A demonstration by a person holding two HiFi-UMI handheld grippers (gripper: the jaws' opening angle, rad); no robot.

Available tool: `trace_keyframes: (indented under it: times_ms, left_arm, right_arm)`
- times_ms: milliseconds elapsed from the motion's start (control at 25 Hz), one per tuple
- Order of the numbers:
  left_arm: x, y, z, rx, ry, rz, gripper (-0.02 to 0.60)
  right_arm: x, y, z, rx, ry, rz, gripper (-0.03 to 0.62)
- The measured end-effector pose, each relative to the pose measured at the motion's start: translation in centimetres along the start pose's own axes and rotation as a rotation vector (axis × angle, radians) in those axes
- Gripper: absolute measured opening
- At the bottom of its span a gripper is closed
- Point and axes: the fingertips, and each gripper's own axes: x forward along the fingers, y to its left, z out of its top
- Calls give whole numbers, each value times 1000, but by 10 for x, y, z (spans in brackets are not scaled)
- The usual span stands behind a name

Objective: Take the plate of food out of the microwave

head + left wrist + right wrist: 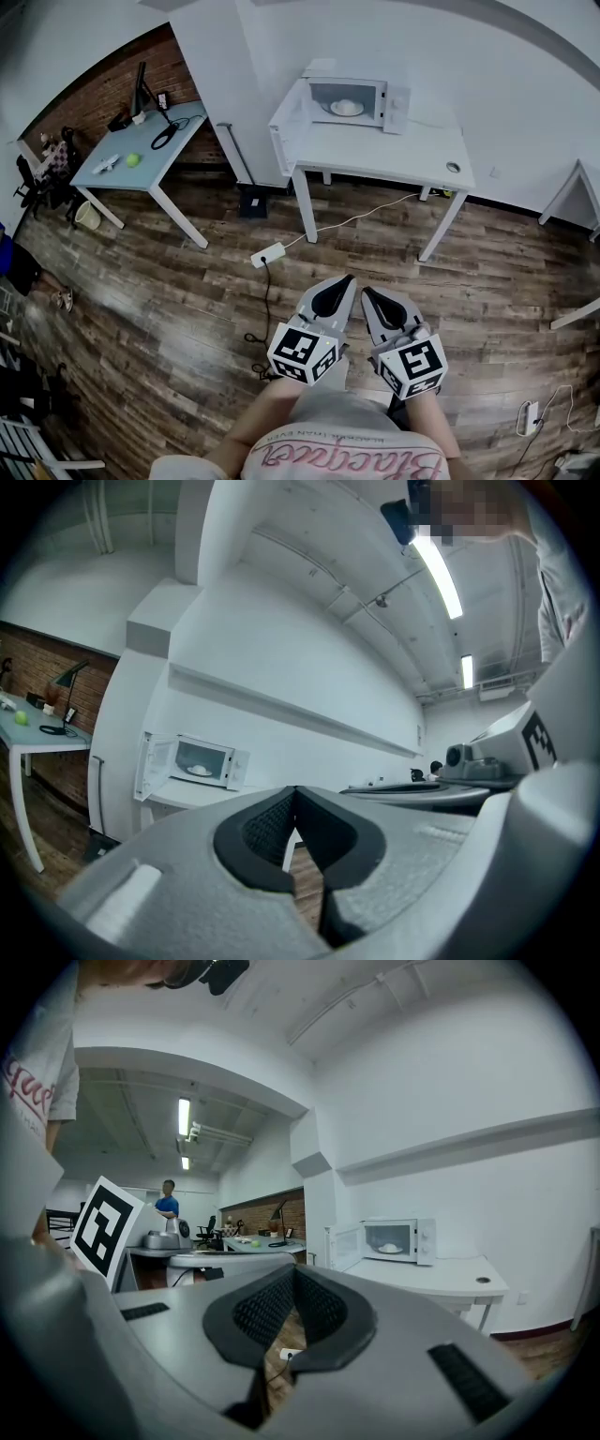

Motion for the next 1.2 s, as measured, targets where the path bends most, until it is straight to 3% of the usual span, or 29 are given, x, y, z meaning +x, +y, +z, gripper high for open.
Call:
trace_keyframes:
  times_ms: [800,1200]
  left_arm:
    - [105,97,28,1,-49,-13,2]
    - [140,145,36,-4,-40,-34,2]
  right_arm:
    - [116,-77,16,-10,25,-7,12]
    - [169,-121,28,18,24,-72,12]
